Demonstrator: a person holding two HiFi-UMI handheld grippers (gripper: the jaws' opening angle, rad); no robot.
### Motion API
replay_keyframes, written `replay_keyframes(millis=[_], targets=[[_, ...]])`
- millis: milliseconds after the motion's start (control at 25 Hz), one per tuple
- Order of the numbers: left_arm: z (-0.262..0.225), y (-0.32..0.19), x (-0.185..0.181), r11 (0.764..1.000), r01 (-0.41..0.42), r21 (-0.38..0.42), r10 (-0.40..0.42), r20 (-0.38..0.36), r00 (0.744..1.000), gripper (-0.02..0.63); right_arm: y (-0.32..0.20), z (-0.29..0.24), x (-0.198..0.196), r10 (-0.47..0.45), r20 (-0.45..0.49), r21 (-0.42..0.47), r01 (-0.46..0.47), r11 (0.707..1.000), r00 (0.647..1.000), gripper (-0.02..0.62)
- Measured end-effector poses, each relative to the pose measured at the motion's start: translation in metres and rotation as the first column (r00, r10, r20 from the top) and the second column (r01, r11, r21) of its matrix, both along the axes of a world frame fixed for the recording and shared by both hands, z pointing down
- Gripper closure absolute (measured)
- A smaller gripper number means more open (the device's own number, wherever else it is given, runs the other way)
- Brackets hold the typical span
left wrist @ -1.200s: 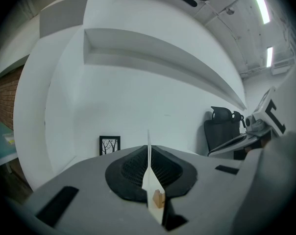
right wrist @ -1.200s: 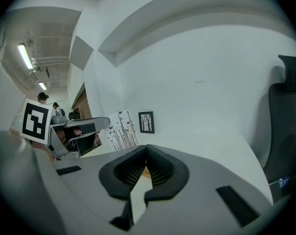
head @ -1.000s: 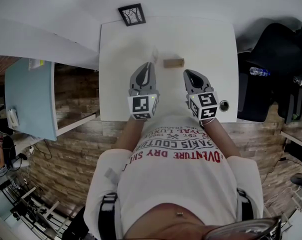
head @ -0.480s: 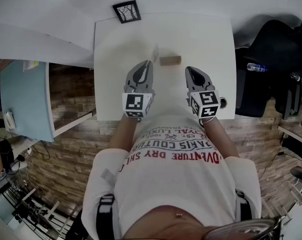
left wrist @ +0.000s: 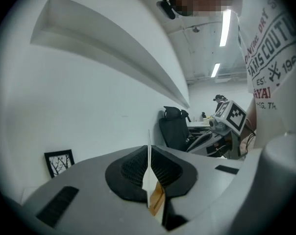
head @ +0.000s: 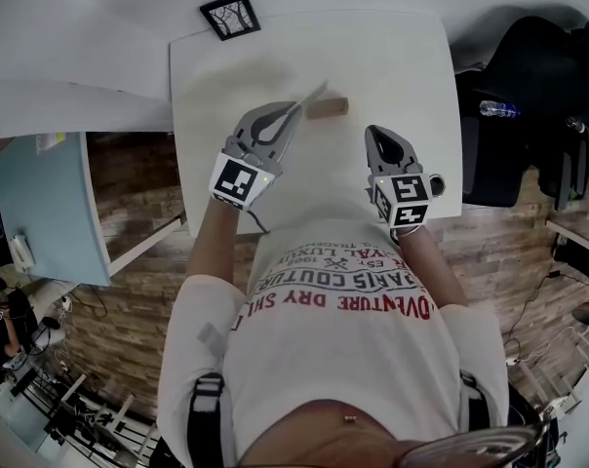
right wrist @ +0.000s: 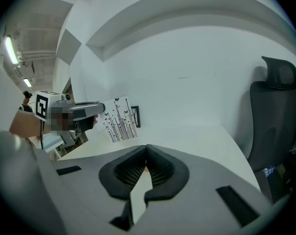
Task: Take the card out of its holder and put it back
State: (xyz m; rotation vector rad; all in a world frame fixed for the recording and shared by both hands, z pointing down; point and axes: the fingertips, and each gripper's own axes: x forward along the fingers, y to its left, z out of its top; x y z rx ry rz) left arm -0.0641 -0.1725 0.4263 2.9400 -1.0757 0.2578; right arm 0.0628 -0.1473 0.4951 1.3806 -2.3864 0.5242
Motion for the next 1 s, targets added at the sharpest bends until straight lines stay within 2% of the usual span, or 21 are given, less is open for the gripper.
replay_keyframes(millis=[200, 320, 440, 640, 800, 1000], targets=[[-0.004, -0.003, 0.01, 0.985, -0.17, -0.011, 0.169, -0.03, 0.985, 0.569, 0.005, 0.007, 0.007, 0.034, -0.016, -0.023, -0.035, 0.999, 0.999, 0.575], [0.001, -0.004, 0.015, 0.96, -0.278, -0.029, 0.278, -0.022, 0.96, 0.569, 0.008, 0.011, 0.01, 0.053, -0.028, -0.039, -0.054, 0.998, 0.998, 0.574], [0.002, -0.008, 0.019, 0.935, -0.352, -0.044, 0.352, -0.011, 0.936, 0.569, 0.013, 0.018, 0.011, 0.061, -0.038, -0.059, -0.064, 0.996, 0.997, 0.574], [0.021, -0.017, 0.029, 0.906, -0.42, -0.052, 0.422, 0.033, 0.906, 0.569, 0.02, 0.03, 0.008, 0.06, -0.051, -0.094, -0.065, 0.993, 0.997, 0.574], [0.029, -0.023, 0.036, 0.896, -0.44, -0.067, 0.44, -0.002, 0.898, 0.569, 0.023, 0.034, 0.004, 0.061, -0.055, -0.104, -0.067, 0.992, 0.997, 0.574], [0.037, -0.026, 0.042, 0.878, -0.471, -0.086, 0.473, -0.008, 0.881, 0.569, 0.023, 0.037, 0.01, 0.081, -0.059, -0.118, -0.088, 0.989, 0.995, 0.574]])
